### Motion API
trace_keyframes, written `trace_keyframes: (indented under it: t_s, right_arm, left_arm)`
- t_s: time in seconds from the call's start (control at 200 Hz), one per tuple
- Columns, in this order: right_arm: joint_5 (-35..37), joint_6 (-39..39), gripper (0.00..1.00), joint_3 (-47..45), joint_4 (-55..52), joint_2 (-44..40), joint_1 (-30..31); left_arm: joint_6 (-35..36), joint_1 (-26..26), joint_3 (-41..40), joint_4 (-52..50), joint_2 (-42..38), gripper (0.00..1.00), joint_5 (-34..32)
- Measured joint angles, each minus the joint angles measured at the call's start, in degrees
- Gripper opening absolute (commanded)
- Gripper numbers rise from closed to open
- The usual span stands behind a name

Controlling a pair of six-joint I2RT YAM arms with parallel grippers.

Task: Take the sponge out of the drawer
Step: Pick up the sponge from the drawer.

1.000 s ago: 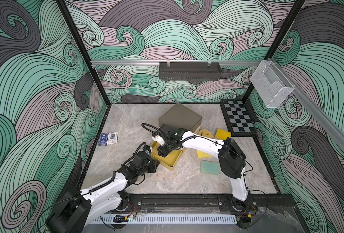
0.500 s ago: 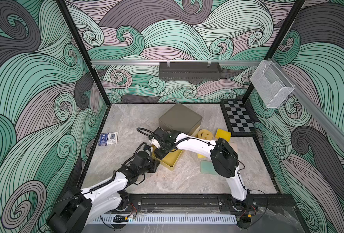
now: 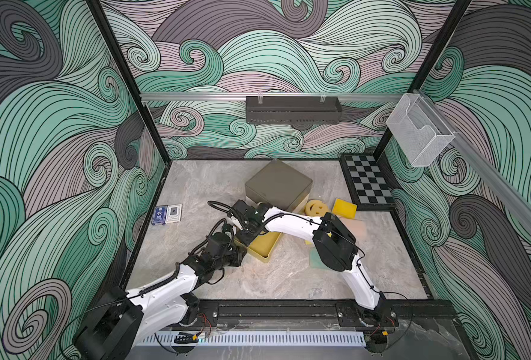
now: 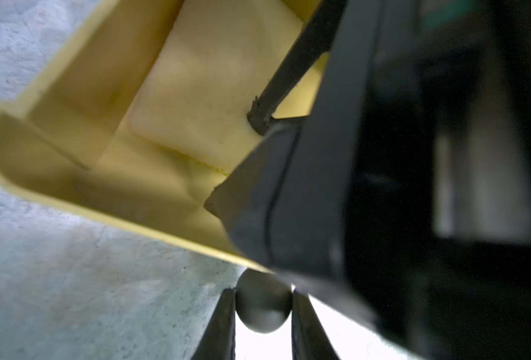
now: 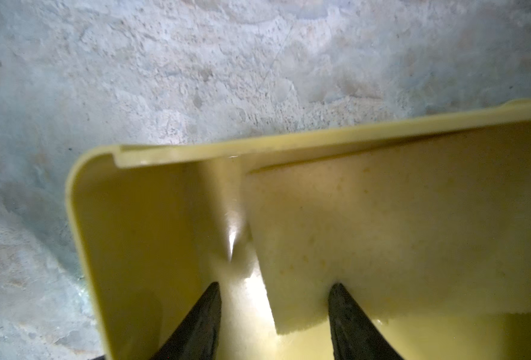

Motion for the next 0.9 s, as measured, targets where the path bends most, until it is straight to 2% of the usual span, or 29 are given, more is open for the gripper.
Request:
trace_keyframes:
  t_s: [0.105,0.23,0.34,0.6,0.751,0.901]
  right_arm:
    - [1.92,-0.13,0.41,0.76,0.04,0.83,0.17]
    - [4.13,0.02,0.09,1.07,0.22,1.27,0.22]
    - [4.48,0.83,0.0,-1.62,2.12,-0.39,0.22]
    - [1.79,3.19,0.0,-13.99,2.16,-10.1,0.74]
    - [-1.97,4.35,0.0,-21.73,1.57,-21.53,2.86]
    - [-5.09,6.08,0.0,-24.26,0.74,-33.38,6.21]
  left_arm:
    - [0.02,0.0,0.04,0.07,0.2,0.17,0.04]
    - [0.07,0.0,0.11,0.0,0.2,0.17,0.04]
    - [0.07,0.0,0.11,0.0,0.2,0.17,0.02]
    - [0.13,-0.02,0.11,0.04,0.24,0.18,0.07]
    - [0.15,-0.02,0.11,0.04,0.22,0.18,0.07]
    - [0.22,-0.02,0.13,0.07,0.26,0.18,0.07]
